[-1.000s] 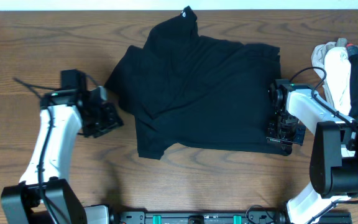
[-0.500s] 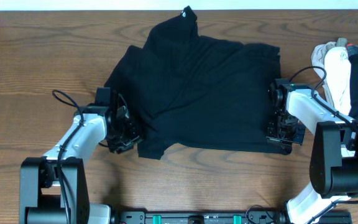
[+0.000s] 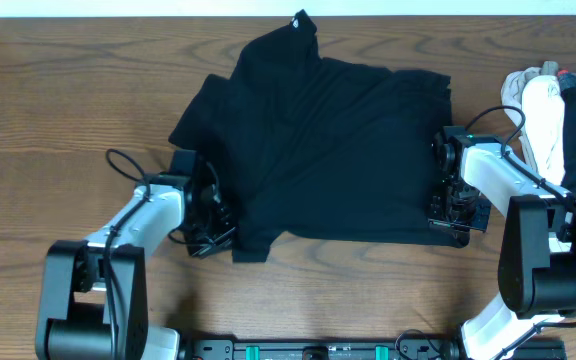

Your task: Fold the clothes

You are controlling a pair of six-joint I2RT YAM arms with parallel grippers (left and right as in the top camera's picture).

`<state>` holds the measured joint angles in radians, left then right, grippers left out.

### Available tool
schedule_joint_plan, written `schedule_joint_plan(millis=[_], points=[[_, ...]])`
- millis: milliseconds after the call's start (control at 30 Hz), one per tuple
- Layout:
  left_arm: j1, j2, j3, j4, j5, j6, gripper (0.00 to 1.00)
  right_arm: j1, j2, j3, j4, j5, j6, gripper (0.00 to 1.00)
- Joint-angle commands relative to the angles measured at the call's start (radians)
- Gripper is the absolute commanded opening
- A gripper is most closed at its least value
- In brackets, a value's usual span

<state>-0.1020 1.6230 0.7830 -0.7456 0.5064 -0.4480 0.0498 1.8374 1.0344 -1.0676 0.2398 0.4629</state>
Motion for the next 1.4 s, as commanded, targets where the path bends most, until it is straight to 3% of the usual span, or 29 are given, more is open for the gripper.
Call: schedule_joint_plan(millis=[0,300,533,600,633,767,967,1067,1233,1367], points=[[0.041,-0.069,0.079,-0.103,-0.065,0.036,0.06,-0.004,0.008,0.013,0.005,0.015,-0.008,0.01],[0.064,-0.217,0.112,-0.338,-0.107,0.043,0.06,-0.007,0.008,0.013,0.007,0.015,-0.008,0.01],[0.063,-0.233,0.112,-0.353,-0.108,0.043,0.08,-0.008,0.008,0.013,0.006,0.015,-0.009,0.01],[0.063,-0.233,0.112,-0.352,-0.107,0.043,0.42,-0.009,0.008,0.013,0.007,0.015,-0.016,0.01],[0.063,-0.233,0.109,-0.349,-0.108,0.044,0.50,-0.011,0.008,0.013,0.008,0.015,-0.016,0.01],[0.063,-0.232,0.085,-0.345,-0.111,0.043,0.64,-0.011,0.008,0.013,0.009,0.015,-0.016,0.01],[0.064,-0.231,-0.032,-0.247,-0.116,-0.010,0.66,-0.011,0.008,0.013,0.010,0.015,-0.016,0.01],[0.064,-0.228,-0.109,-0.104,-0.135,-0.075,0.66,-0.011,0.008,0.013,0.010,0.015,-0.016,0.01],[0.064,-0.191,-0.183,-0.005,-0.157,-0.138,0.61,-0.011,0.008,0.013,0.007,0.014,-0.019,0.01],[0.064,-0.152,-0.192,0.002,-0.153,-0.129,0.18,-0.011,0.008,0.013,0.008,0.014,-0.023,0.01]])
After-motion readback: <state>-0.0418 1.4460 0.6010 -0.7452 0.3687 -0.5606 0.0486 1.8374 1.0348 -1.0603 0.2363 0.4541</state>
